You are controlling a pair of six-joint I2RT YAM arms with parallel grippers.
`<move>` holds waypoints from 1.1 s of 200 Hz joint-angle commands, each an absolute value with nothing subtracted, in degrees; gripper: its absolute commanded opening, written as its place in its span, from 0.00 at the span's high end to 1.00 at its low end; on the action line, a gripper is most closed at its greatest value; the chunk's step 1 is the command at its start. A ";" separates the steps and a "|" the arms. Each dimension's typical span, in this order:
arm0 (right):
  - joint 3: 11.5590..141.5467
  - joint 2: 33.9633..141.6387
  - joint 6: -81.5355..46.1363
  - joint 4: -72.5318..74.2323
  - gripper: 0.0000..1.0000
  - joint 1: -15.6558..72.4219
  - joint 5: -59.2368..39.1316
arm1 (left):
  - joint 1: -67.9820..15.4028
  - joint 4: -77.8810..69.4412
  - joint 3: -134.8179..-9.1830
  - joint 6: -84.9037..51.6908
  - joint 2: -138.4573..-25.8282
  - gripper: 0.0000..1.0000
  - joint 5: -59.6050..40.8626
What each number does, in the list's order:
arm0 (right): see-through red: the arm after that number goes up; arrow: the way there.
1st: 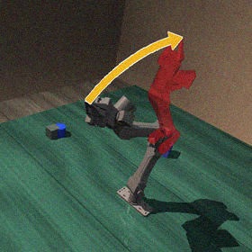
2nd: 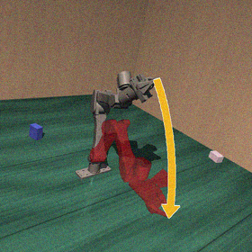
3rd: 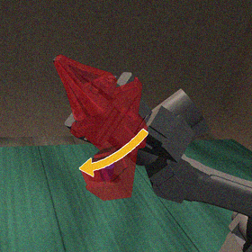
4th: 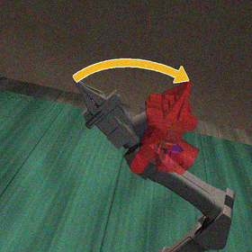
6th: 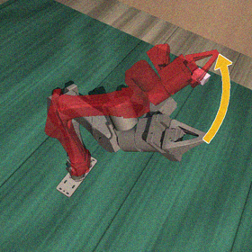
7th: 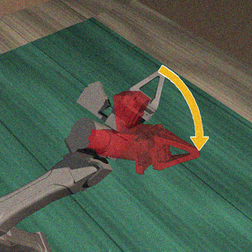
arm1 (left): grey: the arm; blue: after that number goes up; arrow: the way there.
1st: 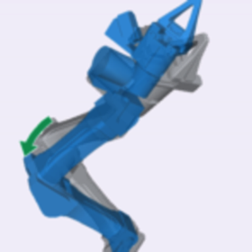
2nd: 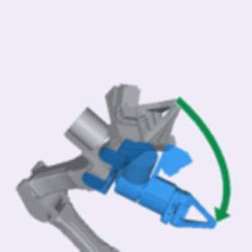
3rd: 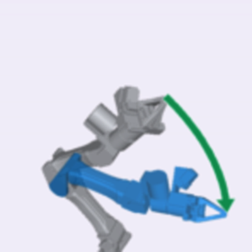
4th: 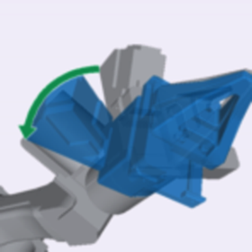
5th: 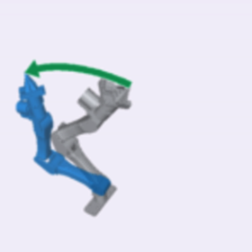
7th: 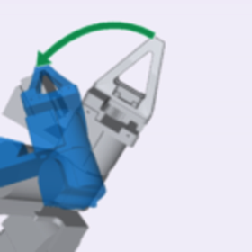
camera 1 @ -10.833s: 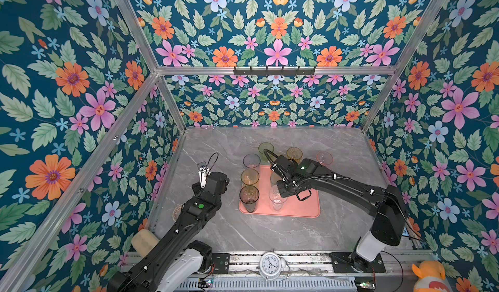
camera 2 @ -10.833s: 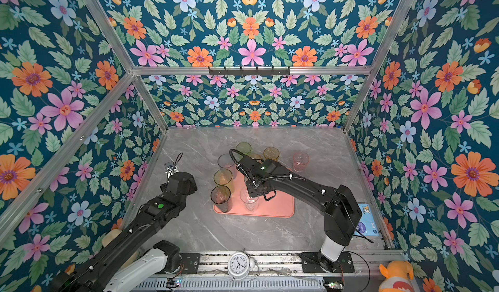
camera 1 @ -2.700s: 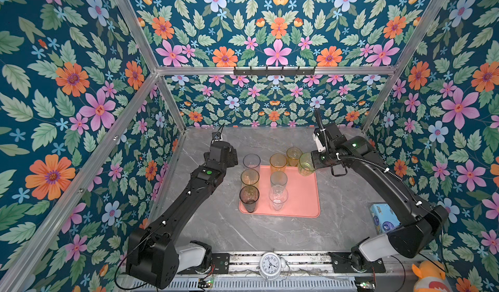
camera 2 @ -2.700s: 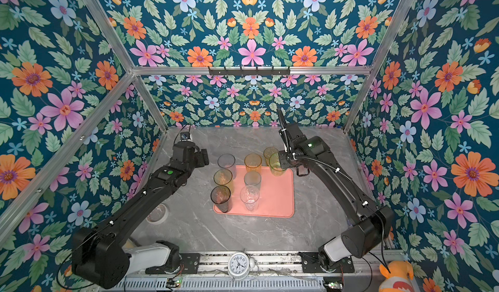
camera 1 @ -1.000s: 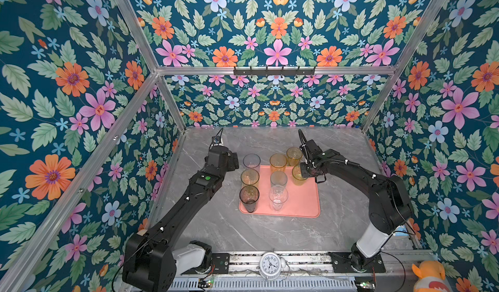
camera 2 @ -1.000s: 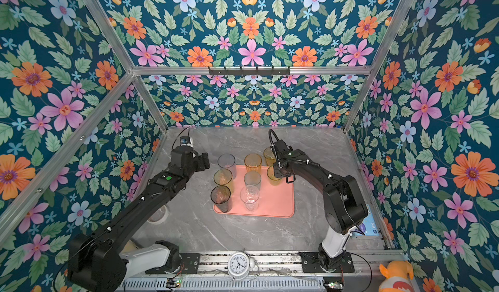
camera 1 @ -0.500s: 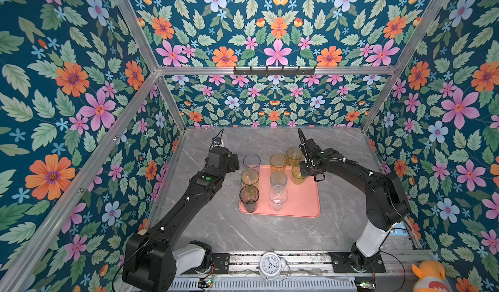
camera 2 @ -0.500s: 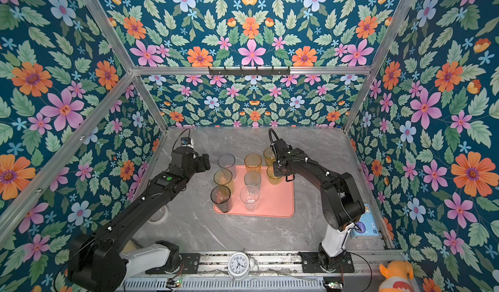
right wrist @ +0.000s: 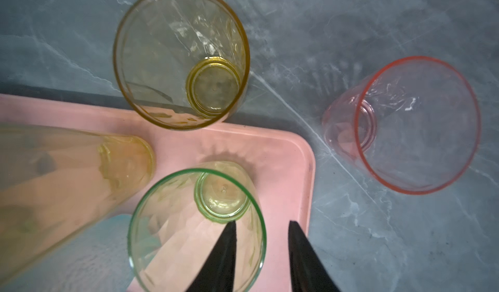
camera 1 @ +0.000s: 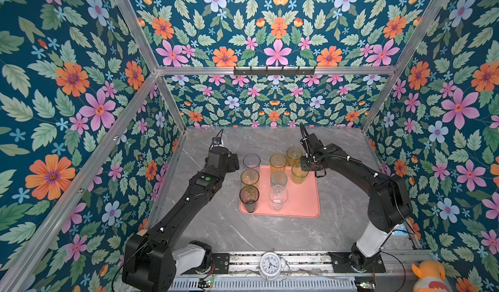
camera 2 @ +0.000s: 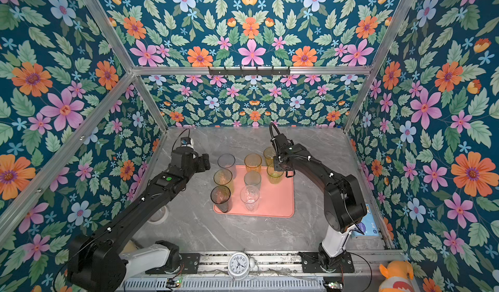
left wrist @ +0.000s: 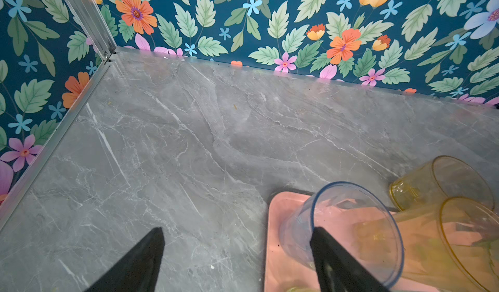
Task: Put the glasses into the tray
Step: 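Lower the green glass onto the tray and open the right gripper, then move the right gripper to the yellow glass beyond the tray and close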
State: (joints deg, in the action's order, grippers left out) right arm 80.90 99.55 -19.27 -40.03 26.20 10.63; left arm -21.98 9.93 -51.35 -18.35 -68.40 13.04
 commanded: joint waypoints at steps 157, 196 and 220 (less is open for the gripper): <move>107.45 109.92 -17.27 -52.92 0.65 21.83 4.86 | -21.88 10.02 -50.19 -19.08 -67.15 0.12 13.47; 111.17 114.08 -16.92 -53.50 0.65 20.72 4.49 | -21.89 9.85 -50.10 -19.08 -67.42 0.12 13.51; 112.53 116.21 -16.52 -53.45 0.66 20.35 4.35 | -21.93 9.82 -50.10 -19.08 -67.59 0.12 13.27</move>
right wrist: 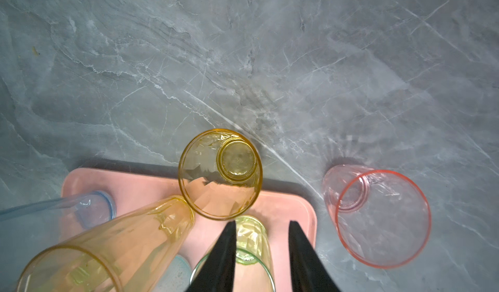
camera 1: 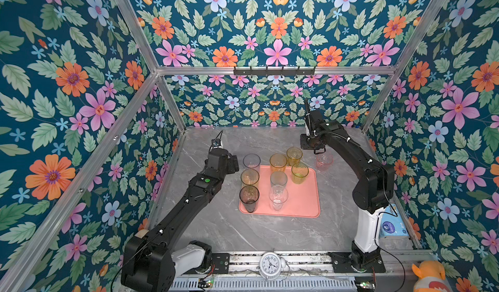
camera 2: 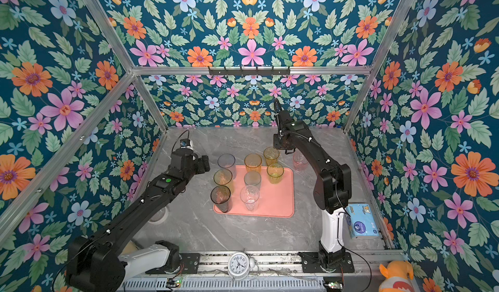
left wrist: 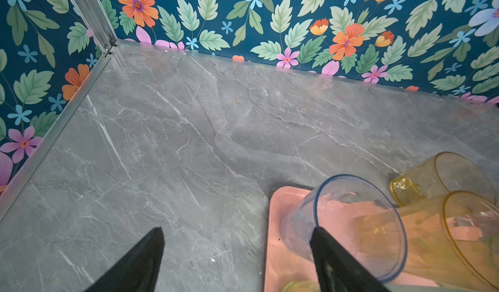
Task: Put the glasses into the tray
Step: 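Move the right gripper to the yellow glass beyond the tray and close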
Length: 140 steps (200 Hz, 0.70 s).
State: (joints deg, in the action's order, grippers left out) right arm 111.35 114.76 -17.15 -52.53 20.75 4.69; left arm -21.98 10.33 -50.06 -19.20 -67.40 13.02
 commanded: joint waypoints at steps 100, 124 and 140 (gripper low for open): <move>116.42 123.65 -15.97 -54.55 0.66 19.60 2.11 | -21.93 10.37 -49.92 -18.81 -67.25 0.12 13.71; 117.54 125.49 -15.91 -55.51 0.67 19.59 1.85 | -21.90 10.54 -49.83 -18.81 -67.19 0.12 13.71; 117.42 126.03 -16.04 -55.31 0.67 19.55 1.62 | -21.89 10.62 -49.88 -18.88 -67.15 0.12 13.71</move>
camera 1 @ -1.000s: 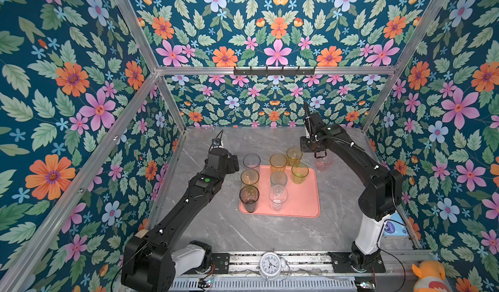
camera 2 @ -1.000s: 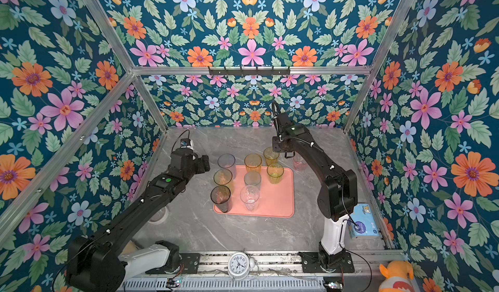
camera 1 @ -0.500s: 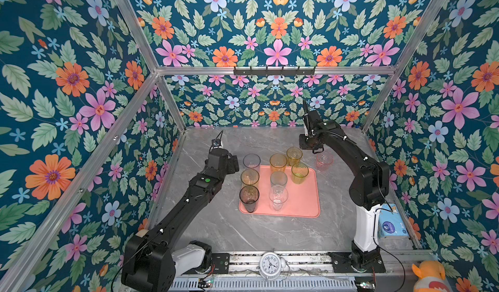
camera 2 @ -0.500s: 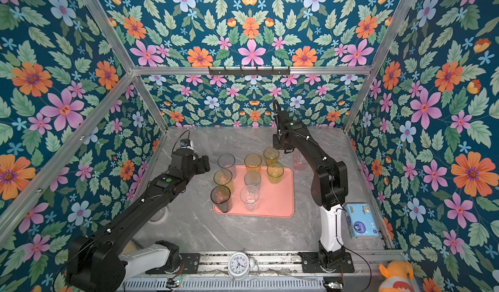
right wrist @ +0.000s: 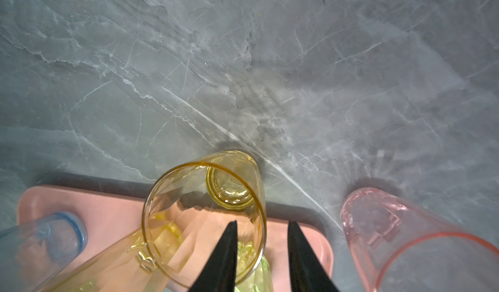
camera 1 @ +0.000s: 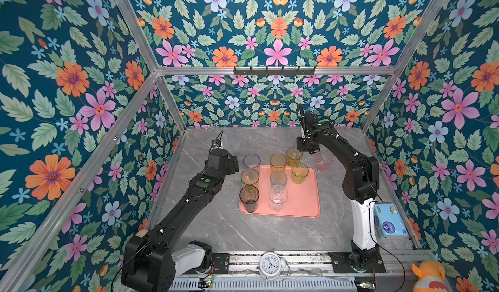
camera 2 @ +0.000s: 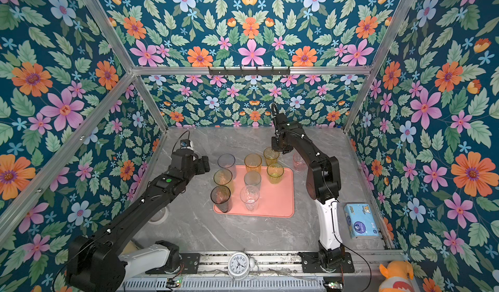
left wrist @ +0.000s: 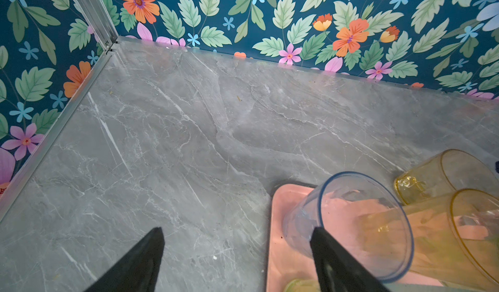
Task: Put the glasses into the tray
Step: 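Move the right gripper to the yellow glass beyond the tray and close, then lift the yellow glass with the right gripper toward the tray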
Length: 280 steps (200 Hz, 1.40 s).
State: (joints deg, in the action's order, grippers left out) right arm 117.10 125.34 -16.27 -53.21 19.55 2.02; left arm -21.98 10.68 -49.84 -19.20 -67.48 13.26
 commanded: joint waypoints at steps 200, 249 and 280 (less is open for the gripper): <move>118.98 130.08 -16.24 -55.30 0.83 19.06 0.26 | -21.93 11.14 -49.04 -18.96 -65.95 0.12 13.88; 119.14 129.90 -15.14 -55.64 0.88 19.04 0.44 | -21.92 11.25 -48.61 -18.98 -65.36 0.12 13.89; 119.53 129.92 -14.90 -55.98 0.91 19.06 0.53 | -21.91 11.34 -48.10 -19.07 -64.88 0.12 14.06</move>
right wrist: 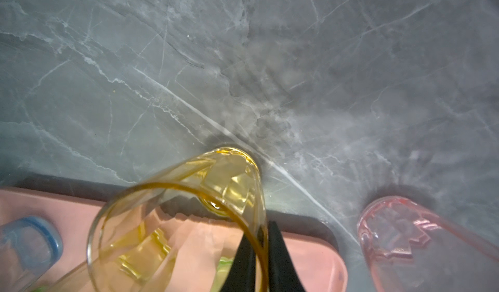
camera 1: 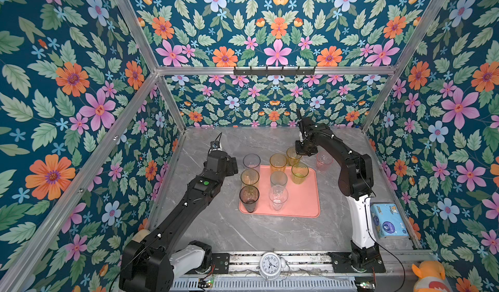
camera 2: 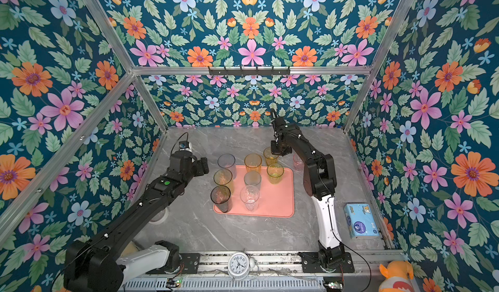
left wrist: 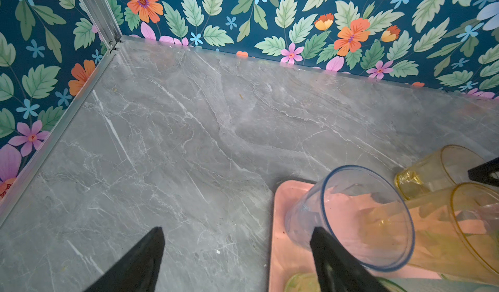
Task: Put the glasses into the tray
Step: 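Lift the yellow glass with the right gripper toward the tray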
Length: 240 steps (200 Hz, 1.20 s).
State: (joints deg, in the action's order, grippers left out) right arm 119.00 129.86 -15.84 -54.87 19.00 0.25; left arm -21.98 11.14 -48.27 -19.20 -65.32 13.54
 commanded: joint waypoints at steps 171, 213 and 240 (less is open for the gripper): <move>126.34 123.50 -13.45 -64.86 0.97 18.97 4.13 | -21.97 11.55 -47.29 -19.31 -63.32 0.12 14.15; 126.56 119.17 -13.46 -67.38 0.97 19.01 4.69 | -21.94 11.66 -47.06 -19.25 -62.82 0.12 13.99; 126.12 115.94 -13.49 -68.72 0.97 18.99 5.09 | -21.92 11.29 -46.85 -19.42 -62.84 0.12 13.65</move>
State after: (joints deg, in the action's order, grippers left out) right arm 126.23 118.30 -13.69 -66.17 19.00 3.95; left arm -21.98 11.27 -47.07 -19.27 -63.05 13.67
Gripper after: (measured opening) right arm 0.073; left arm 0.879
